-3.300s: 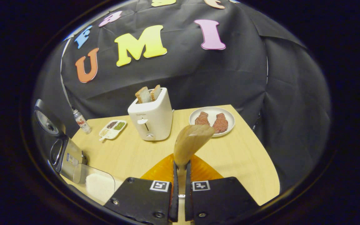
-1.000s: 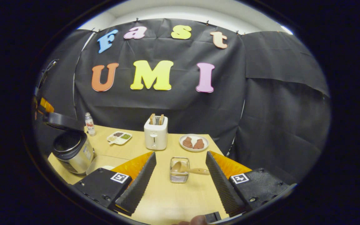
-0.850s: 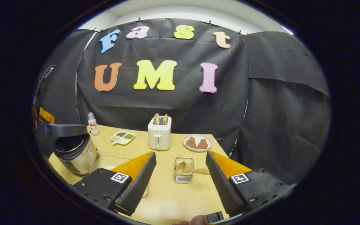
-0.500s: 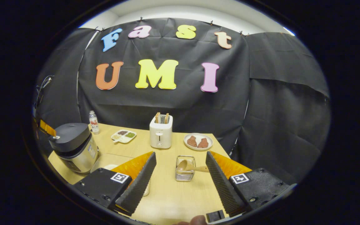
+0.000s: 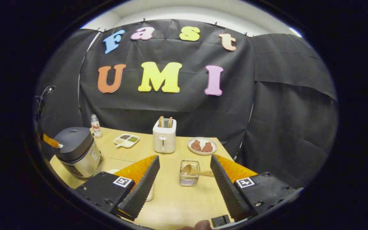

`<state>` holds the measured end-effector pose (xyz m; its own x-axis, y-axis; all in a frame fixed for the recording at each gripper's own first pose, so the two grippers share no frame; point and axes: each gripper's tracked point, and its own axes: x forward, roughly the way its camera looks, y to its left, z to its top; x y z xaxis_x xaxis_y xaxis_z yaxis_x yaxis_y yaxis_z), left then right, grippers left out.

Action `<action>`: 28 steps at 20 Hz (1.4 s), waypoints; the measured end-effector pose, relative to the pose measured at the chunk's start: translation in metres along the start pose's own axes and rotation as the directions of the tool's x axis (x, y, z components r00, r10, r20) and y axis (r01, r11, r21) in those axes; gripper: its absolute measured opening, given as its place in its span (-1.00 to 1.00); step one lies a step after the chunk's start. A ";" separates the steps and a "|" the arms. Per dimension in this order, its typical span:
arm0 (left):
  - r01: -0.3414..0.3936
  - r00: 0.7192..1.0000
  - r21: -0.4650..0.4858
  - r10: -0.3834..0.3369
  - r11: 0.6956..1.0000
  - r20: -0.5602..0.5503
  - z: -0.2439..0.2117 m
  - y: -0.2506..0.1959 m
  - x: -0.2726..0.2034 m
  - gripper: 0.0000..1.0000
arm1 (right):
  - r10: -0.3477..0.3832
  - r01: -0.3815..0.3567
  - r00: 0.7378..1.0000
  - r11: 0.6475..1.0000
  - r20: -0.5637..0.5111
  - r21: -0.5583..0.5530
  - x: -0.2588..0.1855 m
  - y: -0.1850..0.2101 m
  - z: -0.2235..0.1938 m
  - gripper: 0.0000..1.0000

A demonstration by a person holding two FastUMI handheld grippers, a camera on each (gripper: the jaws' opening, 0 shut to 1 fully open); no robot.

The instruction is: Close the left gripper, press the button to open the rice cooker; take a wooden spoon from the chopstick holder with the right hand, scoop a spoonful of rice and pour it into the rice cooker, then put the wooden spoon back into the chopstick holder.

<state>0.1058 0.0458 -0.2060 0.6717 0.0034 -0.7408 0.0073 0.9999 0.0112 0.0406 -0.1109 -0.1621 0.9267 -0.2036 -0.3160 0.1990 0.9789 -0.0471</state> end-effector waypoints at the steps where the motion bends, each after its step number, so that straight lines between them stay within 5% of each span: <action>1: 0.003 1.000 0.006 -0.003 1.000 0.011 0.001 0.000 0.001 0.98 | 0.001 -0.001 1.000 1.000 -0.002 -0.001 -0.001 0.001 -0.001 1.00; 8: 0.010 0.995 -0.016 -0.008 1.000 0.096 0.007 0.001 0.000 0.94 | 0.001 -0.001 1.000 1.000 0.014 -0.014 -0.013 0.014 0.005 1.00; 12: 0.121 0.983 -0.101 -0.105 0.987 0.152 0.011 -0.017 -0.014 0.92 | -0.017 0.017 0.999 1.000 0.039 -0.011 -0.028 0.020 0.019 1.00; 16: 0.176 0.948 -0.050 -0.155 0.983 0.279 0.028 -0.024 -0.037 0.91 | -0.035 0.034 0.998 0.999 0.054 0.010 -0.048 0.022 0.032 1.00; 19: 0.205 0.892 0.018 -0.195 0.979 0.408 0.053 -0.044 -0.078 0.91 | -0.036 0.033 0.995 0.999 0.092 0.035 -0.058 0.021 0.053 1.00; 25: 0.185 0.737 0.098 -0.204 0.978 0.644 0.087 -0.084 -0.158 0.89 | 0.025 -0.040 0.974 0.997 0.224 0.061 -0.071 0.012 0.105 1.00; 28: 0.179 0.693 0.112 -0.206 0.977 0.691 0.088 -0.114 -0.193 0.89 | 0.048 -0.070 0.961 0.995 0.271 0.072 -0.081 -0.008 0.118 1.00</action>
<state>0.0403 -0.0703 -0.0055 0.9758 -0.2125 -0.0521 0.2102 0.9766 -0.0464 0.0020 -0.1049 -0.0241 0.9869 -0.1537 -0.0490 0.1559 0.9868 0.0435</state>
